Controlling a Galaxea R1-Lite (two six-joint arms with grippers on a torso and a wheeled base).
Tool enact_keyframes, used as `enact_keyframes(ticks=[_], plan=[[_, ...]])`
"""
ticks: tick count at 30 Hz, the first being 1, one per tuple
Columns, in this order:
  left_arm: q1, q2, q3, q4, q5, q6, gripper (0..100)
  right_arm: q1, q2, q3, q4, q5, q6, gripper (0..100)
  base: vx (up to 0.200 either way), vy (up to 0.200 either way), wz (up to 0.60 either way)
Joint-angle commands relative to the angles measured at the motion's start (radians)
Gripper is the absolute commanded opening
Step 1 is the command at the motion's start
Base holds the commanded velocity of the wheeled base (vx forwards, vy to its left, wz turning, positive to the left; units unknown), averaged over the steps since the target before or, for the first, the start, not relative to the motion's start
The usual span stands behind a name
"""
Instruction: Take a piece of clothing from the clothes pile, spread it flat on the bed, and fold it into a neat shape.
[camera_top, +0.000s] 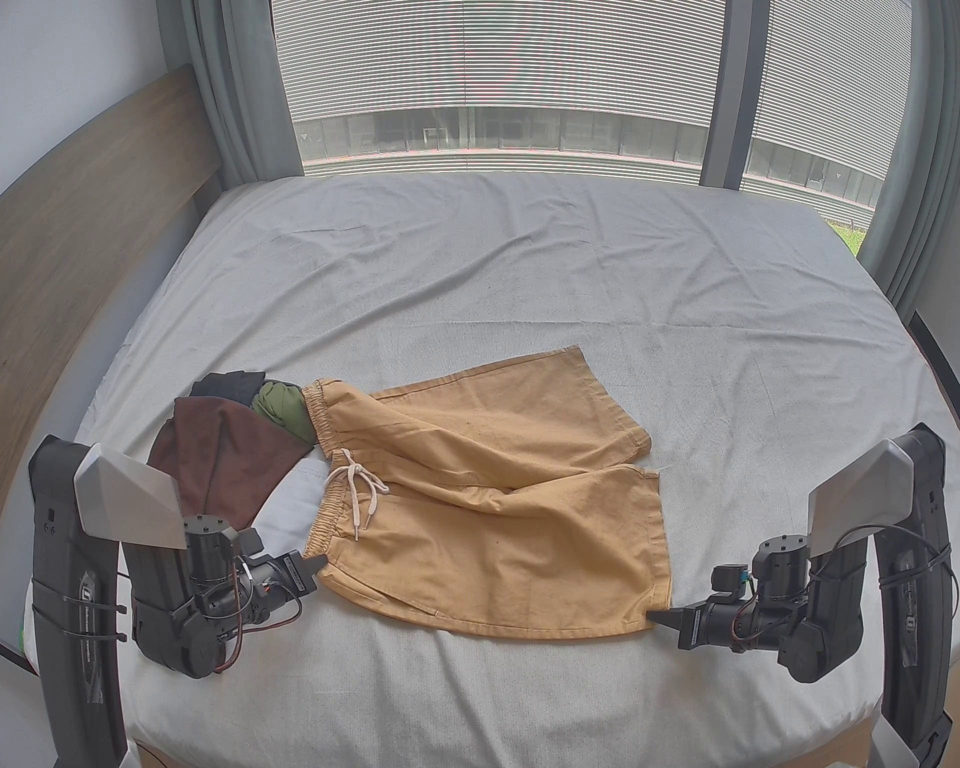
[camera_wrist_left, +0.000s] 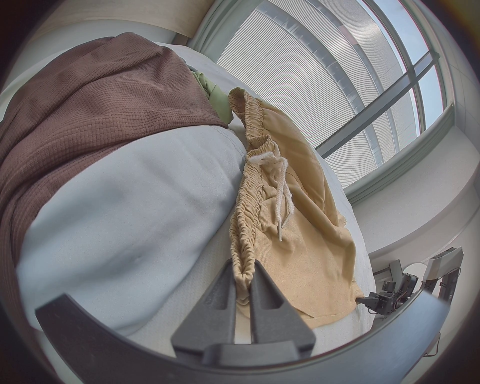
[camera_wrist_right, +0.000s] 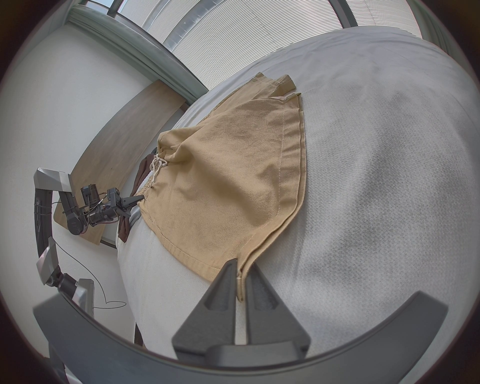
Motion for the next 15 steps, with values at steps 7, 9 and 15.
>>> enact_keyframes(ticks=[7,9,15], plan=[[-0.011,-0.149,0.151,0.004,-0.023,-0.008,0,-0.002,-0.09,0.055,0.012,-0.002,-0.001,0,0.0,0.0,0.0],[-0.014,-0.164,0.181,0.004,-0.025,-0.005,0,-0.002,-0.099,0.078,0.009,-0.002,-0.001,0,0.0,0.0,0.0],[-0.009,-0.169,0.25,0.003,-0.025,0.026,0,-0.009,-0.1,0.127,0.001,-0.002,-0.005,0,0.0,0.0,0.0]])
